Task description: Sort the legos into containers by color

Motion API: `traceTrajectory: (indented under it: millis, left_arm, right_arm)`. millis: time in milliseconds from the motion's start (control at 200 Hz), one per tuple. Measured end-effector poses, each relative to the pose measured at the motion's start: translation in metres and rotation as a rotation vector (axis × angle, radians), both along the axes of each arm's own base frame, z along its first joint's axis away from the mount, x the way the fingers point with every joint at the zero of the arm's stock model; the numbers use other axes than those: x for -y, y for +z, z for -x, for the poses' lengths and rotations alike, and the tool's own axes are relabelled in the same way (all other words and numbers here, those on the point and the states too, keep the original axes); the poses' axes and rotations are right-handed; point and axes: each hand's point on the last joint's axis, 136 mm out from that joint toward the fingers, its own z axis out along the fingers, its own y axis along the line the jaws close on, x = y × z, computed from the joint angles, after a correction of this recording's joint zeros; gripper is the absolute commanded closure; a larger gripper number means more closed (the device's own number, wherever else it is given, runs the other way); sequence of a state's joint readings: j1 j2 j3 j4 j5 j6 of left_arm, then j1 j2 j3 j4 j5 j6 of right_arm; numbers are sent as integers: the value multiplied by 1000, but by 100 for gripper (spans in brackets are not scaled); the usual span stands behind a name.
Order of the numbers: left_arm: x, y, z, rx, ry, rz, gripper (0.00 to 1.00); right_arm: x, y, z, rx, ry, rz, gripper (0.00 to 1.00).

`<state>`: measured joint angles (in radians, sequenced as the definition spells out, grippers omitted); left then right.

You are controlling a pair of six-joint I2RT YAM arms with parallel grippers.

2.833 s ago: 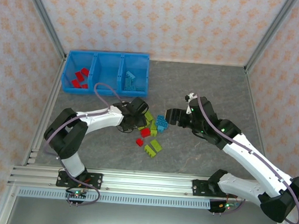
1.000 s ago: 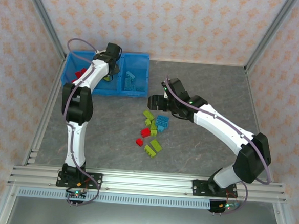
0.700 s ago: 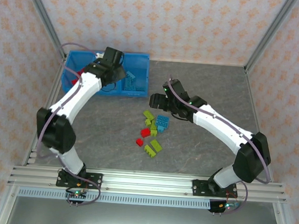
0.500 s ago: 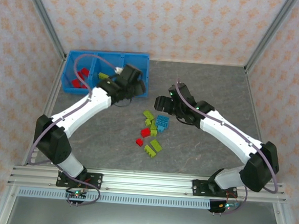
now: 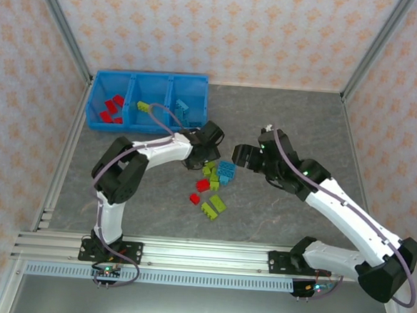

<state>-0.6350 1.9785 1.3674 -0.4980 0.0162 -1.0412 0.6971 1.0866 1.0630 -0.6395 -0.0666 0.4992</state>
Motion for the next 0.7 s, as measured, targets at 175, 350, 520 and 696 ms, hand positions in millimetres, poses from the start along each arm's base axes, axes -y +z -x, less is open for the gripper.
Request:
traceTrajectory:
  millis: [175, 350, 520, 696]
  left_arm:
    - [4, -10, -5, -22, 4, -11, 35]
    - [2, -16, -5, -41, -22, -49, 59]
    - [-2, -16, -3, -45, -51, -80, 69]
    - [-9, -14, 1, -36, -80, -85, 75]
  right_arm:
    - [9, -13, 7, -18, -32, 3, 15]
    - [13, -25, 10, -42, -44, 11, 15]
    - [13, -25, 11, -51, -46, 15, 15]
    - [12, -26, 12, -61, -46, 3, 15]
